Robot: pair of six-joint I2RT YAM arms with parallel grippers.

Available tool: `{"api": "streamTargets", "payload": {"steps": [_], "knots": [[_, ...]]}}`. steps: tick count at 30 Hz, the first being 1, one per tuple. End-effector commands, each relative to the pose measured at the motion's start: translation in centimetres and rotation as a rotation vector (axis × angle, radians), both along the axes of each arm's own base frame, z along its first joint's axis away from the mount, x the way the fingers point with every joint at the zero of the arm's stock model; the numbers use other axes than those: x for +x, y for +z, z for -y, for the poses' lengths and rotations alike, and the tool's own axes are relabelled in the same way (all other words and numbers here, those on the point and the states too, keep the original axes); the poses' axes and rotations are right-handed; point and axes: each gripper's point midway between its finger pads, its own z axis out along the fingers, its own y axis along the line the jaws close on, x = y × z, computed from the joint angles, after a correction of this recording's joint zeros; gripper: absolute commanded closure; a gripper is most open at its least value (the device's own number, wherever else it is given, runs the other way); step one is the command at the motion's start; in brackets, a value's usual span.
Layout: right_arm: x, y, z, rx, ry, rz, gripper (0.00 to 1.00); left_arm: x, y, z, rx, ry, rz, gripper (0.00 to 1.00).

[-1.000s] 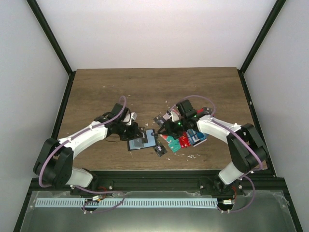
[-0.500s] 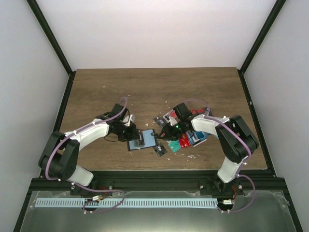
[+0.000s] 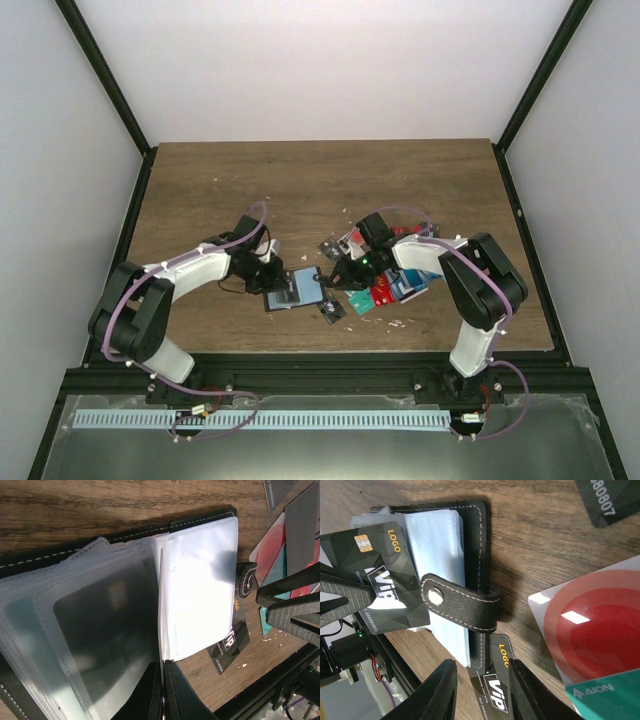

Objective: Put the credit cards into the card holder
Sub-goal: Insert the credit card into the card holder.

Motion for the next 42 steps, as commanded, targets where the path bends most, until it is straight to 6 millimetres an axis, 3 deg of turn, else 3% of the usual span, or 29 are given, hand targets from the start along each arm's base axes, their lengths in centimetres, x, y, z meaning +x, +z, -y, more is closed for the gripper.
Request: {"api": "streamTargets", "payload": {"steps": [1, 33, 42], "knots": [[0.8, 0.2, -0.6, 0.029, 0.012, 0.012, 0.70, 1.0, 0.1, 0.5, -0.020, -0.003, 0.023, 0.96], [-0.3, -1.1, -0.6, 0.058, 0.003, -0.062, 0.72, -0.2, -1.4, 0.1, -0.159, 0.244, -0.057, 0.96], [-0.7, -1.4, -0.8, 0.070, 0.008, -0.079, 0.73, 0.5, -1.2, 0.6, -0.225, 0.293, -0.044, 0.96]]}}
